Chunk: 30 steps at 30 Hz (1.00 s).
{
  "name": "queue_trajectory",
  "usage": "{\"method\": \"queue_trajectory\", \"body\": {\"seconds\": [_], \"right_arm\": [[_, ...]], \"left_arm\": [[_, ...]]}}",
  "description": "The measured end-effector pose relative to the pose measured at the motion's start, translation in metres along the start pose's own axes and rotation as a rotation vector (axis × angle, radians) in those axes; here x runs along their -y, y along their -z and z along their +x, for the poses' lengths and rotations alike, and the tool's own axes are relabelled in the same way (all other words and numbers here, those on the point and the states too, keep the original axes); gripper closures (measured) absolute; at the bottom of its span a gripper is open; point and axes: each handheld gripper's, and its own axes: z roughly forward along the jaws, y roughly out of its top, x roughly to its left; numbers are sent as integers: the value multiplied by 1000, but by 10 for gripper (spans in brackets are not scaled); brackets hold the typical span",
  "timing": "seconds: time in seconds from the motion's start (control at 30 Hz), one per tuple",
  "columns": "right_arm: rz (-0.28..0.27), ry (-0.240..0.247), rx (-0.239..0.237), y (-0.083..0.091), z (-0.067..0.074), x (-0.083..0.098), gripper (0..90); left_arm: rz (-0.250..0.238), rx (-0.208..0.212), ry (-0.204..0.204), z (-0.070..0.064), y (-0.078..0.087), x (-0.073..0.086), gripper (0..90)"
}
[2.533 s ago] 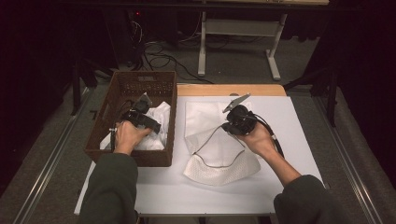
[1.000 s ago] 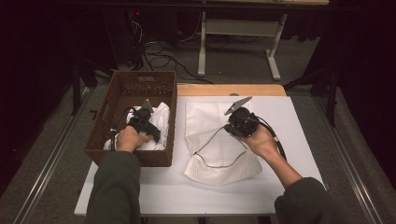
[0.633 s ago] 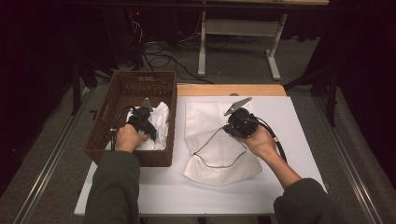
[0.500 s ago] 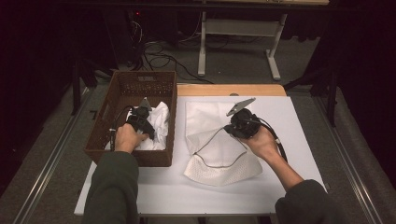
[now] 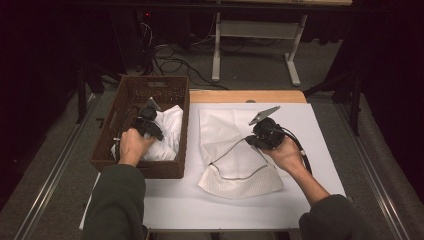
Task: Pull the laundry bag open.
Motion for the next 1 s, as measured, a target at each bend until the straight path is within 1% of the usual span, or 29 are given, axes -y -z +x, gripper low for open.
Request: {"method": "queue_trajectory", "body": {"seconds": [0.03,0.07,0.13,0.17,0.23,0.3,0.33,0.4,0.57,0.6,0.67,0.7,0.73,0.77,0.8,0.83,0.87,0.93,1.0], "right_arm": [[-7,-3,-5,1,0,0,897],[-7,-3,-5,1,0,0,897],[-7,-1,-6,2,-2,0,897],[-7,-1,-6,2,-2,0,897],[-10,-11,-10,1,-2,0,897],[-12,-5,-10,0,-2,-1,897],[-10,-7,-14,-1,-1,-1,897],[-13,-1,-19,-3,1,-2,897],[-8,3,-30,-3,3,-3,897],[-9,5,-32,-3,3,-3,897],[-11,8,-33,-3,3,-3,896],[-21,7,-37,-3,1,-3,897],[-21,7,-37,-3,1,-3,897],[-21,3,-38,-4,1,-2,897],[-24,10,-36,-4,1,-2,897],[-24,10,-36,-4,1,-2,897],[-25,2,-39,-4,2,-2,896],[-28,4,-36,-3,1,-2,897],[-23,2,-35,-3,1,-2,897]], "left_arm": [[-22,5,5,1,5,2,689],[-22,5,5,1,5,2,689],[-37,6,9,4,10,5,690],[-43,15,14,5,12,6,690],[-66,24,17,7,18,9,690],[-87,30,17,7,24,12,690],[-101,32,9,5,28,14,690],[-111,37,-1,3,31,16,689],[-122,47,1,-1,36,18,690],[-122,47,1,-1,36,18,690],[-134,36,-11,-6,40,21,690],[-145,38,-14,-9,44,22,690],[-145,38,-14,-9,44,22,690],[-175,34,-11,-11,50,24,690],[-188,36,-3,-10,52,24,690],[-188,36,-3,-10,52,24,690],[-200,44,6,-9,54,24,690],[-220,59,16,-9,61,24,690],[-231,57,7,-12,68,24,690]]}}
